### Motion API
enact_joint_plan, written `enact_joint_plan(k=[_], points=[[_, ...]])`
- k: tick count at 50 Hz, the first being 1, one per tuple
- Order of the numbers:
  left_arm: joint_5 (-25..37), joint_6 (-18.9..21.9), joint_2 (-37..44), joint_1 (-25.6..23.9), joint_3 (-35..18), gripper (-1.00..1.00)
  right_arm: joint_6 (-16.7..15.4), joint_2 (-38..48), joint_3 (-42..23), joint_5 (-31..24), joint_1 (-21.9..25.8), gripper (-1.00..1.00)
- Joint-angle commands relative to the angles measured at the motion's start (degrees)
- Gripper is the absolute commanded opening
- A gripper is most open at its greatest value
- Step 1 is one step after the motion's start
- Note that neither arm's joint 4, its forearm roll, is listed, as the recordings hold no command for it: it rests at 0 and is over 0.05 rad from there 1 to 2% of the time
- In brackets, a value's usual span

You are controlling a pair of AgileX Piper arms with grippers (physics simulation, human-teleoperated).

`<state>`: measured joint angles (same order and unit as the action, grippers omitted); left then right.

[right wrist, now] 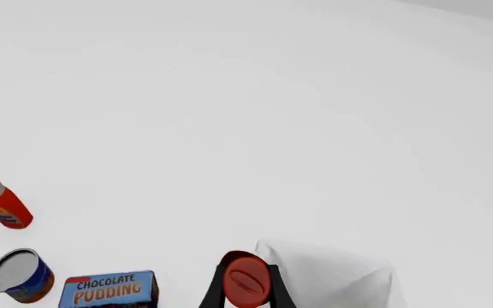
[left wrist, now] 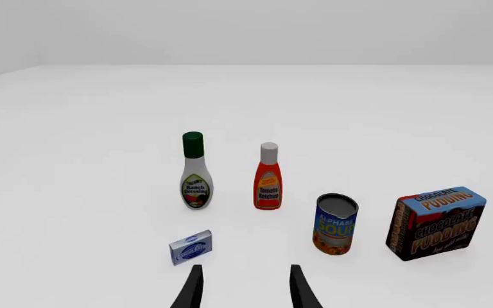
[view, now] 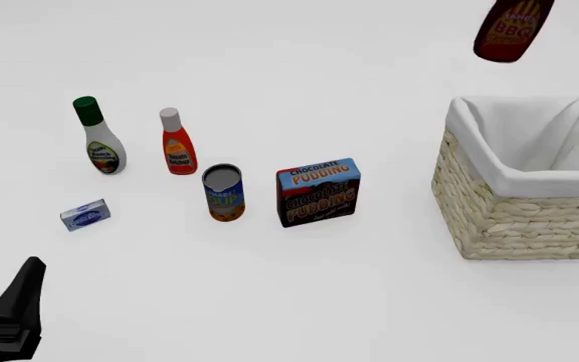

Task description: Pick the bbq sauce and place it in the basket.

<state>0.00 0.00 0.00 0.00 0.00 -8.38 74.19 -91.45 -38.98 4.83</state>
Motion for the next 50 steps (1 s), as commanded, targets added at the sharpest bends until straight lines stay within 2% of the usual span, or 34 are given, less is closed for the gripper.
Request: enact_joint_plan(k=[1, 14, 50], points=[[0.00, 0.00, 0.00, 0.00, 0.00, 1.00, 0.71, -3.31, 2.79, 0.26, -4.40, -1.00], [0.00, 0.00, 0.00, 0.00, 0.00, 1.00, 0.73, -3.96, 6.42, 2.35, -9.13, -1.00], [0.00, 0.00, 0.00, 0.00, 0.00, 1.00, 2.10, -2.99, 19.73, 11.15, -16.56, -1.00]])
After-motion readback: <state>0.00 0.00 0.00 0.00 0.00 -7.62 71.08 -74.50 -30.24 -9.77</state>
